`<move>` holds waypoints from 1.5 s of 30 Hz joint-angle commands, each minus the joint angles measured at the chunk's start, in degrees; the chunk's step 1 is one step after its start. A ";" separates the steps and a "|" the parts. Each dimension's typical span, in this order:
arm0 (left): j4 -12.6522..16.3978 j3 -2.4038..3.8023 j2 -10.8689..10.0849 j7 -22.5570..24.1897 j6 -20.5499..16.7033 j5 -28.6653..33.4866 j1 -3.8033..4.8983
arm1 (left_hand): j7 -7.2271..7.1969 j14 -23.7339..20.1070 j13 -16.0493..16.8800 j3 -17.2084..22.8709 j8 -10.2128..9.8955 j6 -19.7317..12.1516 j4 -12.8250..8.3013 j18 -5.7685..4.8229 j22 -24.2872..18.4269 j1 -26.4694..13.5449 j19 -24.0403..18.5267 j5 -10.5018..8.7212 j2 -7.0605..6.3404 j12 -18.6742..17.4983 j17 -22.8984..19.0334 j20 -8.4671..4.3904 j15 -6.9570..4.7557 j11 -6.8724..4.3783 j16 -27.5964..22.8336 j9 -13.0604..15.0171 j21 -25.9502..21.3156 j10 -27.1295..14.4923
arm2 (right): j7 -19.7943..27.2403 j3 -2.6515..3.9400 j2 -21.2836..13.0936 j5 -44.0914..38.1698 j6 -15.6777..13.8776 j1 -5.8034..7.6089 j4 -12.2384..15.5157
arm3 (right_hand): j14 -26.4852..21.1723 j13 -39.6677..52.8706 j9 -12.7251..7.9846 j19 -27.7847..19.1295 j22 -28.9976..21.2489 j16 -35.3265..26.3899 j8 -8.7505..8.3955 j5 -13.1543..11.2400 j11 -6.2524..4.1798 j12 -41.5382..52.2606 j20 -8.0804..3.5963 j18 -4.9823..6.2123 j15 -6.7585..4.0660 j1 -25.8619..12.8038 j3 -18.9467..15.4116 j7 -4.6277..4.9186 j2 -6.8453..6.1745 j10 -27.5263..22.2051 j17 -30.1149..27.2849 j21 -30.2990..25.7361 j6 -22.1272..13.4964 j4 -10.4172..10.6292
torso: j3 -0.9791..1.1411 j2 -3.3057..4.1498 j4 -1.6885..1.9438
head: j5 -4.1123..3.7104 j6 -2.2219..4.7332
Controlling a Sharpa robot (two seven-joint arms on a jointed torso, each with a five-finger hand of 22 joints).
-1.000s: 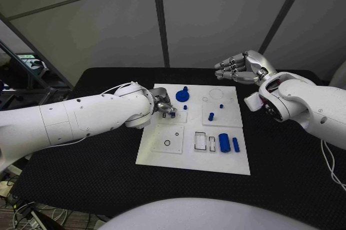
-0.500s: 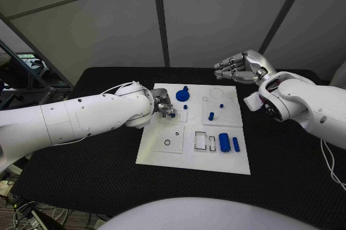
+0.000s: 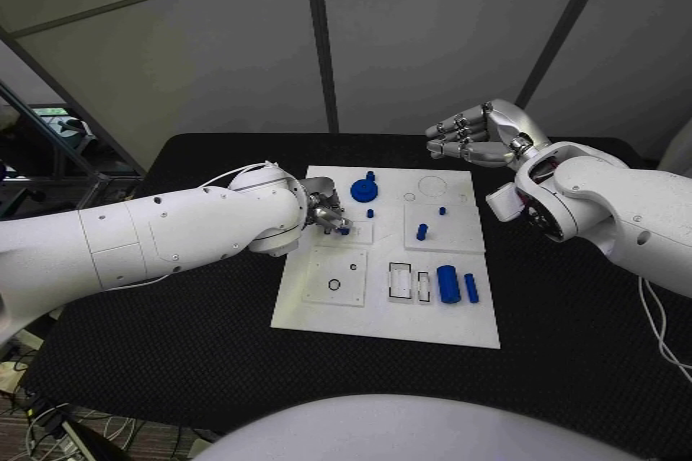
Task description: Assemble the parts on the task board
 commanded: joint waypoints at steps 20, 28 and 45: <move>-0.08 -0.20 0.22 -0.47 2.58 -0.39 -0.29 | -0.24 6.06 -0.35 8.44 0.81 -0.33 -7.58 -0.18 -0.01 -0.35 0.20 0.52 0.55 -0.62 15.06 -0.27 -0.41 -0.25 0.35 0.93 -0.03 -0.10 | 0.45 0.05 0.34 -0.02 0.69 0.10 -0.49 | 0.02 -0.03 0.09 0.40 -0.12 0.09 0.06 0.26 -0.22 0.12 -0.09 0.34 -0.10 -0.55 -0.27 -0.03 -0.06 -0.06 -0.10 -0.41 0.27 0.17 | -0.03 0.08 -0.01 | -0.02 0.01; 0.07 -0.19 0.16 -0.40 2.22 -0.39 -0.30 | -0.33 6.06 -0.10 9.53 1.53 -0.49 -7.85 -0.19 0.13 -1.00 0.25 1.26 0.09 -0.45 15.06 -0.32 -0.49 -0.35 0.35 2.02 0.00 0.23 | 0.44 0.05 0.35 -0.03 0.74 0.10 -0.65 | 0.01 -0.03 0.09 0.43 -0.16 0.09 0.07 0.28 -0.23 0.13 -0.09 0.34 -0.10 -0.58 -0.29 -0.04 -0.04 -0.05 -0.14 -0.46 0.28 0.20 | -0.07 0.10 0.10 | -0.19 -0.08; -0.28 -0.07 -0.05 -0.38 3.58 -0.39 -0.23 | -0.70 6.06 0.37 11.47 2.99 -0.46 -8.44 -0.27 0.61 -2.40 0.50 4.52 -1.25 -0.08 15.06 -0.55 -0.79 -0.70 0.35 4.28 0.20 0.99 | 0.35 0.04 0.46 -0.08 0.98 0.10 -0.89 | 0.01 -0.03 0.09 0.43 -0.16 0.09 0.07 0.28 -0.23 0.13 -0.09 0.34 -0.10 -0.58 -0.29 -0.04 -0.04 -0.05 -0.14 -0.46 0.28 0.20 | -0.01 0.16 0.02 | -0.18 -0.21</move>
